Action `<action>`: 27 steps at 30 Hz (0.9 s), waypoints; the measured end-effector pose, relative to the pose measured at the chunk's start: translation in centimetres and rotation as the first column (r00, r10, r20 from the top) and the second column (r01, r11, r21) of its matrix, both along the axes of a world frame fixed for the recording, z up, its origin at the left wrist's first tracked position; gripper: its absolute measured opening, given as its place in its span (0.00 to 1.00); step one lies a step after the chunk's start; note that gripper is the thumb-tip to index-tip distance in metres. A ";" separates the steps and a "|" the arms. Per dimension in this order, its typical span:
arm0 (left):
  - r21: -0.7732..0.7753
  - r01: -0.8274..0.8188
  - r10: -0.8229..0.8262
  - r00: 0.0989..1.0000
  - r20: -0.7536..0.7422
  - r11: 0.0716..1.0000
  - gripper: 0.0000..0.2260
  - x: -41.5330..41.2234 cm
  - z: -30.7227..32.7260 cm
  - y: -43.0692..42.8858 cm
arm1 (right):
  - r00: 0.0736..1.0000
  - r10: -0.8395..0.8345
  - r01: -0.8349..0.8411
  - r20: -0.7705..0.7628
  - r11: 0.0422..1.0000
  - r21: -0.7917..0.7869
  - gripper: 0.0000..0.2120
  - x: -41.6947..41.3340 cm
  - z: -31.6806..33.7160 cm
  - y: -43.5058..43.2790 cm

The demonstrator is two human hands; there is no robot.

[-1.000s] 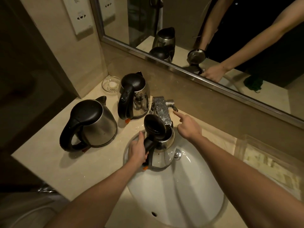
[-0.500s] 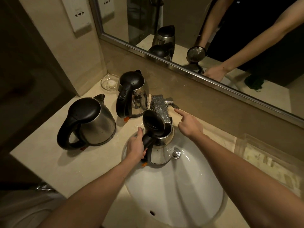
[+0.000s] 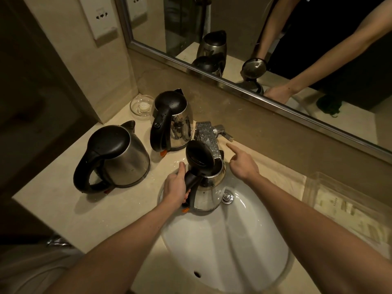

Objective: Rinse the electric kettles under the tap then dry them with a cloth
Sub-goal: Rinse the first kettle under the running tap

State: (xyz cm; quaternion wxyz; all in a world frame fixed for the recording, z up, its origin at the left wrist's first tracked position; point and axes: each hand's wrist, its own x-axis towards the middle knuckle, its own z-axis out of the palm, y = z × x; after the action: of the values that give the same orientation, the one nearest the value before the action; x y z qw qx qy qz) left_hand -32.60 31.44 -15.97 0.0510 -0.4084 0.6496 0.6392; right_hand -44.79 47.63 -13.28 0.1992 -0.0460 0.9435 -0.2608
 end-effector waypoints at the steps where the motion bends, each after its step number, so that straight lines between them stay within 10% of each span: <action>1: -0.009 0.005 -0.005 1.000 0.001 1.000 0.29 0.0 -0.1 -0.1 | 0.999 -0.018 0.019 0.038 0.999 -0.032 0.30 0.1 -0.5 0.0; 8: -0.029 0.047 -0.046 0.999 0.023 0.998 0.28 0.3 -0.7 -0.7 | 0.936 -0.130 0.216 0.327 0.946 -0.242 0.25 0.9 -1.8 -0.7; 27: 0.055 0.047 -0.048 0.999 0.021 0.997 0.31 -0.1 -1.0 -1.8 | 0.873 -0.147 0.380 0.464 0.802 -0.461 0.30 1.8 -1.6 -1.1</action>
State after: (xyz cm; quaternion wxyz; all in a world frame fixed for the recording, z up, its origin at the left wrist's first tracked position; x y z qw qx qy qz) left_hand -32.73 29.62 -17.00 0.0847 -0.3985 0.6408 0.6507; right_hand -42.94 46.58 -14.90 0.3304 0.0896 0.7658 -0.5443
